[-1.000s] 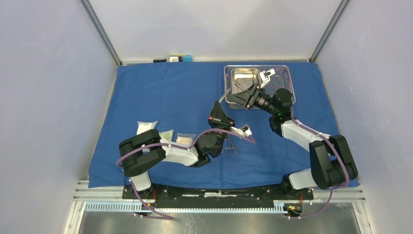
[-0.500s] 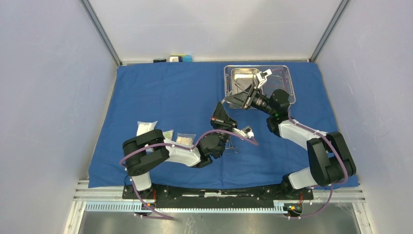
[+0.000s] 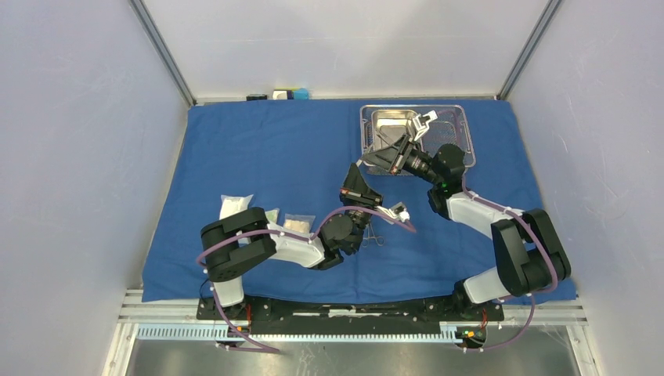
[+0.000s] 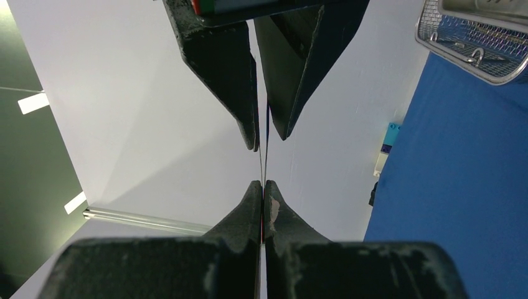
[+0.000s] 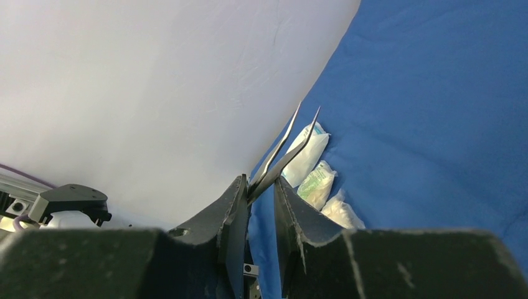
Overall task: Open and lay out the surgical kit
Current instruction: Pick up the medical item from the container.
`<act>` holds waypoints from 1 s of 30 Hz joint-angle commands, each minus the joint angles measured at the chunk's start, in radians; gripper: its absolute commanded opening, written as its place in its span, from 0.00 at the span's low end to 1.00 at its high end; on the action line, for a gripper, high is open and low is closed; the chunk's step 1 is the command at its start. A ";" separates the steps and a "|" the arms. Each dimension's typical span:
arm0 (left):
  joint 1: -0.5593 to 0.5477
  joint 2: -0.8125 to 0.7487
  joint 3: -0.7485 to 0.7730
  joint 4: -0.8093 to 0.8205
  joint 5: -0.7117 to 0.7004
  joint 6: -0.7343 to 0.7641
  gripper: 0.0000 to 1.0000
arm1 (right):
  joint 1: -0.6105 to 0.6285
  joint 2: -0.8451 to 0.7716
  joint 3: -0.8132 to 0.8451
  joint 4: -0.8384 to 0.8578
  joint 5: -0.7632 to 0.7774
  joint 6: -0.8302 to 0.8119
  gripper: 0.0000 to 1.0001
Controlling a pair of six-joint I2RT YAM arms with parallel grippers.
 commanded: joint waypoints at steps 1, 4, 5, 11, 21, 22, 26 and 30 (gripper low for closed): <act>-0.014 0.010 0.025 0.082 0.002 0.040 0.02 | 0.005 0.015 0.028 0.066 0.007 0.013 0.27; -0.018 0.013 0.024 0.083 0.004 0.043 0.02 | 0.004 0.024 0.029 0.066 0.013 0.017 0.27; -0.020 0.014 0.026 0.082 0.004 0.043 0.02 | 0.004 0.028 0.031 0.066 0.013 0.018 0.26; -0.021 0.020 0.024 0.084 0.003 0.042 0.02 | 0.004 0.032 0.035 0.067 0.011 0.021 0.24; -0.021 0.000 0.014 0.060 -0.004 0.023 0.02 | -0.020 0.016 0.027 0.065 0.016 0.004 0.10; -0.022 -0.004 0.012 0.053 -0.006 0.017 0.03 | -0.028 0.014 0.026 0.066 0.015 0.005 0.09; -0.022 -0.014 0.011 0.024 -0.014 -0.007 0.10 | -0.047 0.002 0.025 0.077 0.015 0.010 0.01; -0.022 -0.026 0.010 -0.002 -0.019 -0.031 0.38 | -0.071 -0.009 0.026 0.101 0.012 0.014 0.00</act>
